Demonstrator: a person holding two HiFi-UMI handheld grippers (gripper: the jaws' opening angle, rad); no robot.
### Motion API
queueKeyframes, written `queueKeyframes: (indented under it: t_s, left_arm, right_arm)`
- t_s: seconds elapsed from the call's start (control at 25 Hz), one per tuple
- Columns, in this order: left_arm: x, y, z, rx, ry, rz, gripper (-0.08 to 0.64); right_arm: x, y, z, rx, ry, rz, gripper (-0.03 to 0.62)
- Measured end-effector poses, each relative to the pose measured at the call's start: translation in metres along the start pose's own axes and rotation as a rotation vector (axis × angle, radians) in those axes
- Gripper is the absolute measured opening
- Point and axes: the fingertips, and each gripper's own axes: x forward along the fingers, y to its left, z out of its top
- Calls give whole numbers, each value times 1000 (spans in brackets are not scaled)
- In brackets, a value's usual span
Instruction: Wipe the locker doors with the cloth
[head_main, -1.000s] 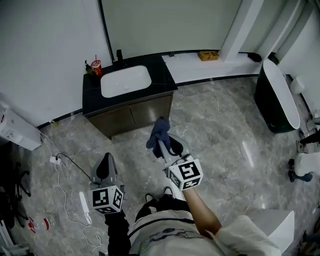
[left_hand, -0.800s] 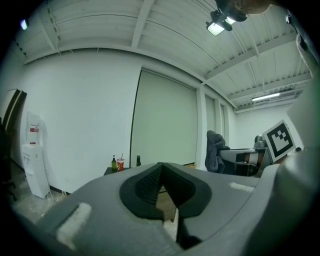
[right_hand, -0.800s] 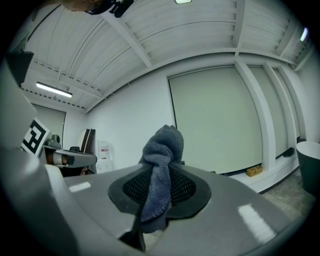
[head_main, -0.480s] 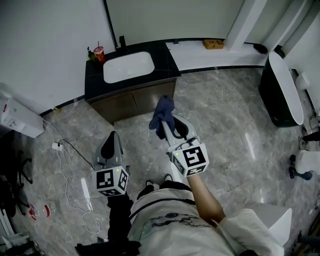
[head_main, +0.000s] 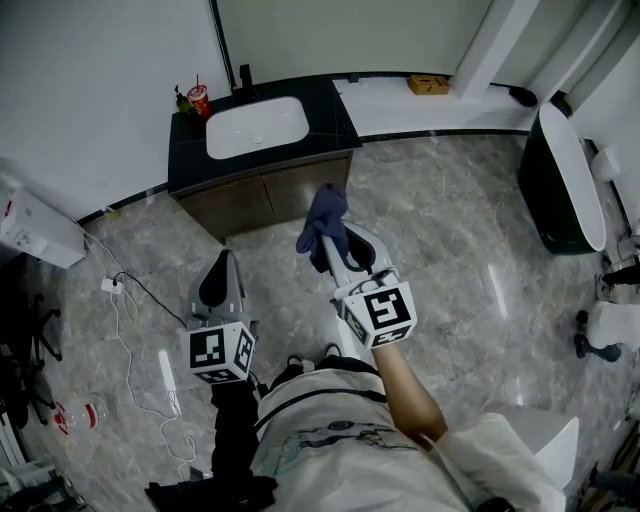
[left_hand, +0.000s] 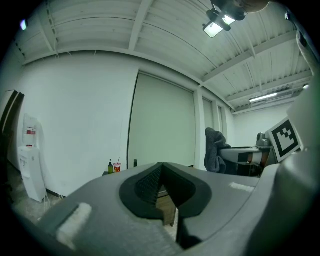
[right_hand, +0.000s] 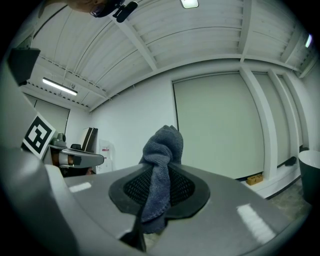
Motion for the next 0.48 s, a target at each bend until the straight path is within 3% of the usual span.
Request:
queueKeyframes:
  t_s: [0.48]
  left_arm:
    - [3, -4, 0, 3, 14, -7, -2]
  right_arm:
    - [1, -3, -2, -8, 4, 3, 66]
